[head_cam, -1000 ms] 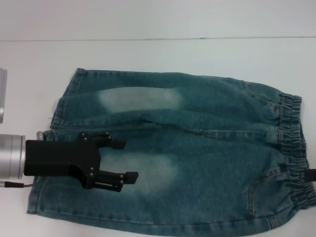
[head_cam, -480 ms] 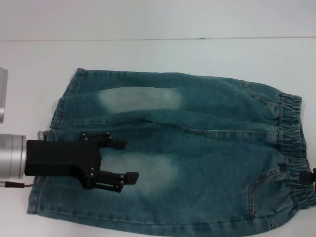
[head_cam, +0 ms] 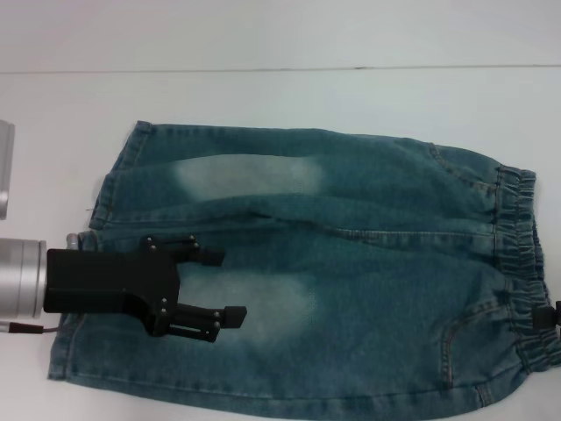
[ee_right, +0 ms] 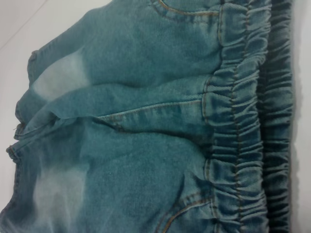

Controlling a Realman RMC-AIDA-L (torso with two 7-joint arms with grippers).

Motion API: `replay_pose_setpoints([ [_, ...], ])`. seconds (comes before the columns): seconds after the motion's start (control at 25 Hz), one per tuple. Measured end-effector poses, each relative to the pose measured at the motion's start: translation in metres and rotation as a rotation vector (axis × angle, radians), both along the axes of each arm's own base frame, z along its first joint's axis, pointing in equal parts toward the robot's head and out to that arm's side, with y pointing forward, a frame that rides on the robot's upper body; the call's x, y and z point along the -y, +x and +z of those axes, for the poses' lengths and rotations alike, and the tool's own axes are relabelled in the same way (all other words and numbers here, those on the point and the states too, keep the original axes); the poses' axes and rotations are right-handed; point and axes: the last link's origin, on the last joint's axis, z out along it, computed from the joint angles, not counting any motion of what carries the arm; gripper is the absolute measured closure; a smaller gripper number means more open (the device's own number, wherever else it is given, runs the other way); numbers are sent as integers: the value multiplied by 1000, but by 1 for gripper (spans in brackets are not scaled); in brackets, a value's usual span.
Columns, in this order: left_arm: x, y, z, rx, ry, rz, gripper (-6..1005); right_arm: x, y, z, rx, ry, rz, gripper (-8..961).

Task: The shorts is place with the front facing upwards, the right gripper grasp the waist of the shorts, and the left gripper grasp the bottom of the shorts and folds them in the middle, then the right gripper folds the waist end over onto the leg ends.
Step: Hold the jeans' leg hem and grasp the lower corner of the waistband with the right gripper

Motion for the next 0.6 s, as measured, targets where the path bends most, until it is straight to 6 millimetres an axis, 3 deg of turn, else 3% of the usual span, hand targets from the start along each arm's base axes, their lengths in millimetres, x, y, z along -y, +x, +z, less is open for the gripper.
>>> replay_pose_setpoints([
  [0.6, 0, -1, 0, -8, -4, 0, 66, -2, -6, -6, -22, -13, 16, 80],
])
